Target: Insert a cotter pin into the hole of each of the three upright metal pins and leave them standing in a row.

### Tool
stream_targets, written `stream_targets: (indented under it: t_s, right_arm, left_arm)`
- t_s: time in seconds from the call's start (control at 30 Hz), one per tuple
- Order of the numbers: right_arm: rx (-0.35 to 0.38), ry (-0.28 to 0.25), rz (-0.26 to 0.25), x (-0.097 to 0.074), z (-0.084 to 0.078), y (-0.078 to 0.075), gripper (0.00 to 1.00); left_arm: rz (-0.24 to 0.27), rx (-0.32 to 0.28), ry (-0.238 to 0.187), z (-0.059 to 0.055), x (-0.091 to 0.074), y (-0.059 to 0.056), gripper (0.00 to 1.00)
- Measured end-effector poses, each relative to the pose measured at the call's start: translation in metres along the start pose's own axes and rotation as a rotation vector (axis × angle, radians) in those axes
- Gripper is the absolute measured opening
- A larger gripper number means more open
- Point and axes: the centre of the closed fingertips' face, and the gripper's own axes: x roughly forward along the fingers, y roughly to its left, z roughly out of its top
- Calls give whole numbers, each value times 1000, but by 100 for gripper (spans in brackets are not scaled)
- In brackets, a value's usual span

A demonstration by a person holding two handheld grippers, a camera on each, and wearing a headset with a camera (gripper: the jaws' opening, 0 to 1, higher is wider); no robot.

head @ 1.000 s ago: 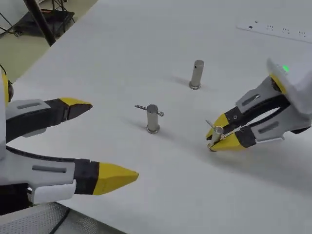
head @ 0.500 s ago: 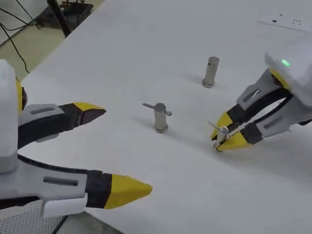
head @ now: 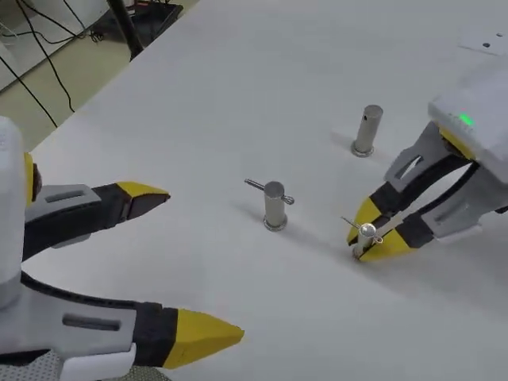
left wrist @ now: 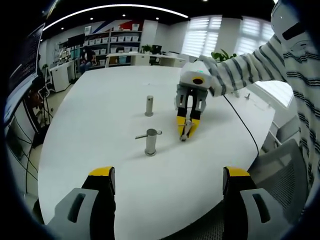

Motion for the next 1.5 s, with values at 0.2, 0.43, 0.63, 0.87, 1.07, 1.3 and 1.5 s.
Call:
stream_targets:
  t_s: [0.2, 0.43, 0.63, 0.87, 1.07, 1.3, 1.5]
  right_arm:
    - [-20, -37, 24, 5, 6, 2, 4]
    - [-41, -37, 34, 8, 8, 3, 4]
    - [-26, -54, 30, 8, 8, 2, 5]
    - [-37, -50, 20, 8, 10, 2, 5]
    - [10, -72, -8, 5, 13, 1, 14]
    - [94, -113, -110, -9, 22, -4, 26]
    - [263, -196, -217, -23, 40, -2, 34]
  left_arm:
    - [5, -3, -1, 1, 1, 4, 87]
    - [-9, -9, 13, -4, 3, -2, 87]
    - [-25, -20, 19, -8, 4, -6, 87]
    - [-27, -20, 31, -12, 4, -5, 87]
    - [-26, -16, 18, -8, 4, -5, 87]
    - [-35, -6, 7, -3, 4, -8, 87]
    - [-43, 10, -34, 8, 0, -8, 87]
